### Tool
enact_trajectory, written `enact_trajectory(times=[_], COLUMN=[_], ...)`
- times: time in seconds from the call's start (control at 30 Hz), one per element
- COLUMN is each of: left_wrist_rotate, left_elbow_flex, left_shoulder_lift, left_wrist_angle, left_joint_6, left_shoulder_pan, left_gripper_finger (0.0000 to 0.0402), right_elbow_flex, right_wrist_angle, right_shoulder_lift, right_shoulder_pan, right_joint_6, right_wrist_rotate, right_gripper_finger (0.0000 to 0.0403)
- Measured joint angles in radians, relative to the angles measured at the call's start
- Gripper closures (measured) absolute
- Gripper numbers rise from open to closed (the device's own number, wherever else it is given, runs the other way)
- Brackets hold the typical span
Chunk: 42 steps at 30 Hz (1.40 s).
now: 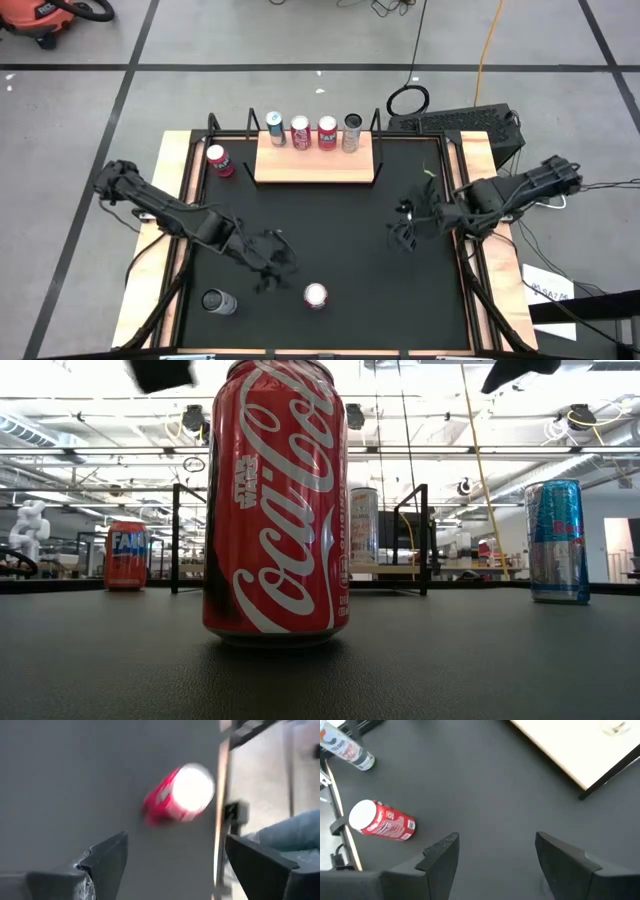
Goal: Place canned beverage on shelf
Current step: Put the blue soda can on the shelf aligned with the other blue soda can on the shelf
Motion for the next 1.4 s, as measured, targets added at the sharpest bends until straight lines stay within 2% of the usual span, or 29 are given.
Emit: enact_trajectory(times=[0.13,0.2,0.3,0.47,0.6,0.73,0.83,1.0,1.13,1.3,1.4], left_wrist_rotate=[0.010,-0.034,-0.119,-0.288,-0.311,-0.302,-0.303,-0.330,-0.338,-0.340,-0.340], left_elbow_flex=[0.110,0.145,0.150,0.138,0.138,0.138,0.138,0.138,0.138,0.138,0.138], left_shoulder_lift=[-0.030,-0.038,-0.037,0.048,0.094,0.106,0.104,0.105,0.105,0.105,0.104], left_wrist_angle=[-0.353,-0.393,-0.208,0.169,0.376,0.390,0.398,0.418,0.448,0.483,0.494], left_joint_6=[-0.206,-0.257,-0.212,0.184,0.201,0.180,0.184,0.178,0.177,0.202,0.205], left_shoulder_pan=[0.018,0.021,0.007,-0.001,0.055,0.082,0.096,0.104,0.105,0.111,0.116], left_gripper_finger=[0.0071,0.0071,0.0071,0.0071,0.0071,0.0071,0.0071,0.0071,0.0071,0.0071,0.0071], right_elbow_flex=[0.000,0.000,0.000,0.000,0.000,0.000,-0.021,-0.103,-0.175,-0.225,-0.228], right_wrist_angle=[0.005,0.005,0.006,-0.061,-0.272,-0.447,-0.453,-0.447,-0.396,-0.257,-0.257], right_shoulder_lift=[0.023,0.036,0.058,0.079,0.073,0.068,0.067,0.067,0.056,0.037,0.036], right_shoulder_pan=[0.038,0.049,0.054,0.079,0.094,0.099,0.073,0.018,-0.017,-0.049,-0.071], right_joint_6=[0.014,0.023,0.042,0.119,0.243,0.342,0.374,0.419,0.399,0.287,0.208], right_wrist_rotate=[0.044,0.049,0.051,0.050,-0.040,-0.028,-0.010,-0.062,-0.077,-0.115,-0.114], right_gripper_finger=[0.0151,0.0151,0.0151,0.0151,0.0151,0.0151,0.0151,0.0137,0.0094,0.0021,0.0007])
